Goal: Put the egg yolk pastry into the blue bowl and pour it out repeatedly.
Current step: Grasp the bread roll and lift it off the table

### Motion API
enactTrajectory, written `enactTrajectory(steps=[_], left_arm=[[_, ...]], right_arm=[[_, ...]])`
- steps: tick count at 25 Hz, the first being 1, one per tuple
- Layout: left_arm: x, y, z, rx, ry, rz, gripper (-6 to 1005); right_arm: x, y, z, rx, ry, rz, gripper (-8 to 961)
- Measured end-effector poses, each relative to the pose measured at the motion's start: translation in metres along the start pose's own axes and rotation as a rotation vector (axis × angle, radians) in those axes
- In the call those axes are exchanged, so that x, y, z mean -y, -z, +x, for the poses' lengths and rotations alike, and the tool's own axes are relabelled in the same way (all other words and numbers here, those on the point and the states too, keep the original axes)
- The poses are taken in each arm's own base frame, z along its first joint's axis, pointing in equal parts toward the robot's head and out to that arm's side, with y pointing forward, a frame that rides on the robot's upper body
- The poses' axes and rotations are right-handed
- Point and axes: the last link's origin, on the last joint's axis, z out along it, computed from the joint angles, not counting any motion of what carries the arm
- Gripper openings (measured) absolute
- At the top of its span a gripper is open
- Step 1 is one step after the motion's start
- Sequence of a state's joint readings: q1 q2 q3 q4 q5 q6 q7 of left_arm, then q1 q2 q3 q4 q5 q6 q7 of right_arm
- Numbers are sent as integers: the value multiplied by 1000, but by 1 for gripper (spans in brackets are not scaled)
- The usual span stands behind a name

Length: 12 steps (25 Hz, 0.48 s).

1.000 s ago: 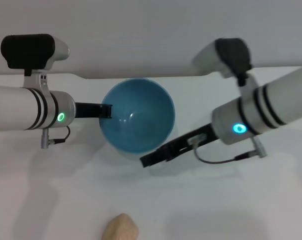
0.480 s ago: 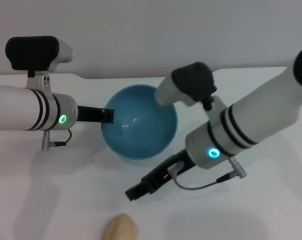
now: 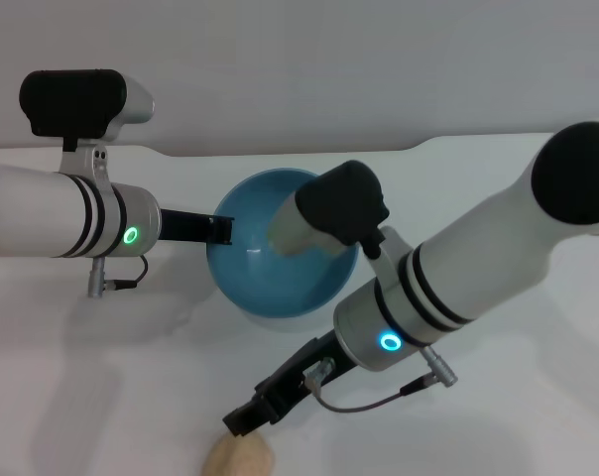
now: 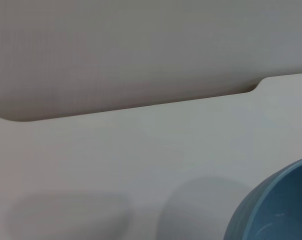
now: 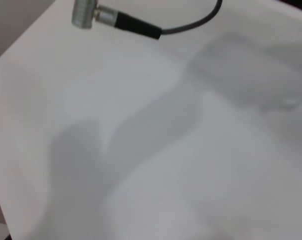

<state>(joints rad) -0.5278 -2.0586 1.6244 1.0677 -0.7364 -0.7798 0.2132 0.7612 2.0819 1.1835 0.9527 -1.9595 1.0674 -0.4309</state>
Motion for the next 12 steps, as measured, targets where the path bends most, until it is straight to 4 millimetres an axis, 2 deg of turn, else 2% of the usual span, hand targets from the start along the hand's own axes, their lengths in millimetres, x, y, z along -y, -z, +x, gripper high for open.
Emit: enactTrajectory(steps=[12], left_arm=[[-1, 0, 3, -11, -4, 1, 13]], right_arm=[[-2, -17, 10, -26, -38, -20, 446]])
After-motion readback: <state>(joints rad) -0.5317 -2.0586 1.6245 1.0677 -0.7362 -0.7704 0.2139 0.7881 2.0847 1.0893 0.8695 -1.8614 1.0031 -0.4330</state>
